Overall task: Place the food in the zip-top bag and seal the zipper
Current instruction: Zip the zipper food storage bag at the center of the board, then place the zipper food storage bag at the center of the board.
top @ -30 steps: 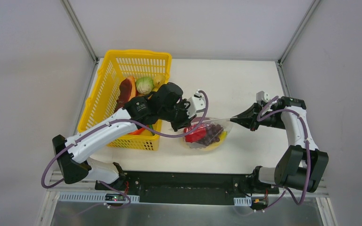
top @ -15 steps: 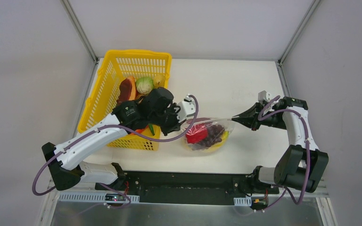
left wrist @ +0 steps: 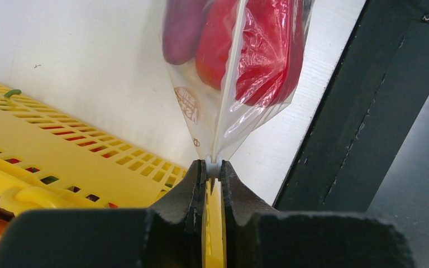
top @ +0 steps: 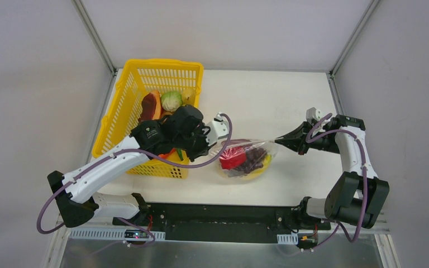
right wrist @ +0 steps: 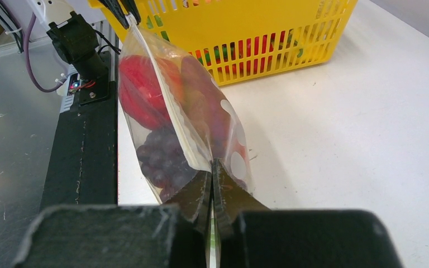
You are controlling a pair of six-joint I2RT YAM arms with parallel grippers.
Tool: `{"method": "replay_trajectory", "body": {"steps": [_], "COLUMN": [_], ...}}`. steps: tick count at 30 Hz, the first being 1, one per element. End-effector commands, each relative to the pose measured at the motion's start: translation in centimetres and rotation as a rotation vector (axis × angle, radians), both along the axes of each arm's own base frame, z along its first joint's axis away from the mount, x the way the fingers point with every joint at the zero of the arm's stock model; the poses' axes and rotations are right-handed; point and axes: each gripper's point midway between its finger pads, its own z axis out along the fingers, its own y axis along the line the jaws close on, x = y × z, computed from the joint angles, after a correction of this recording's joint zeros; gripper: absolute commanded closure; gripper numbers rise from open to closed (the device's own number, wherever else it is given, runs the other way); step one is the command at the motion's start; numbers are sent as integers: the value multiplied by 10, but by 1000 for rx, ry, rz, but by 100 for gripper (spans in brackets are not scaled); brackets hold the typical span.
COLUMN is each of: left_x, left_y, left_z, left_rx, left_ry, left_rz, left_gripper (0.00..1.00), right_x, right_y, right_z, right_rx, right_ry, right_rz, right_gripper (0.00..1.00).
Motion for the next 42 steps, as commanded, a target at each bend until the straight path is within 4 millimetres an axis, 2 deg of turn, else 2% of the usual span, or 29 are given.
{"method": "replay_trajectory", "body": {"steps": [1,4,7,8,9,15,19,24,26,28,30,32,34,37,39,40,42], "left_x": [4,10,21,23,23,22,18,19,19,18,18,18,18,18,19,19,19], "left_y": [15,-2,-16,-21,-26,-35,-33,-22,-20,-20,-22,-25,-28,-32,-34,-35,-36], "left_z": [10,21,35,42,47,87,101,105,103,102,98,96,95,94,93,92,91], "left_rx": [-1,-89,-177,-209,-238,-404,-505,-548,-546,-550,-549,-548,-548,-541,-535,-534,-530], "left_ry": [-41,-58,-88,-92,-94,-137,-180,-221,-222,-218,-208,-197,-189,-176,-167,-163,-155], "left_rz": [40,44,86,90,87,90,94,134,141,142,141,137,130,120,116,116,115], "left_gripper": [92,65,47,36,32,19,12,9,9,8,8,8,8,8,8,8,8], "right_x": [10,11,12,14,15,29,46,69,77,80,77,64,50,28,17,12,4], "right_y": [-5,-4,-4,-4,-4,-7,-14,-22,-23,-24,-22,-16,-7,8,15,17,20], "right_z": [14,20,29,31,35,63,77,103,108,102,85,60,44,25,19,17,22], "right_rx": [17,33,54,58,65,105,74,45,45,51,33,29,13,-25,-38,-56,-72], "right_ry": [-84,-92,-92,-93,-95,-128,-134,-164,-168,-138,-95,-26,4,44,69,77,65], "right_rz": [-33,-38,-44,-45,-48,-58,-53,-49,-47,-46,-38,-23,9,76,108,123,134], "right_gripper": [100,100,100,100,100,100,100,100,100,100,100,100,100,90,67,62,33]}}
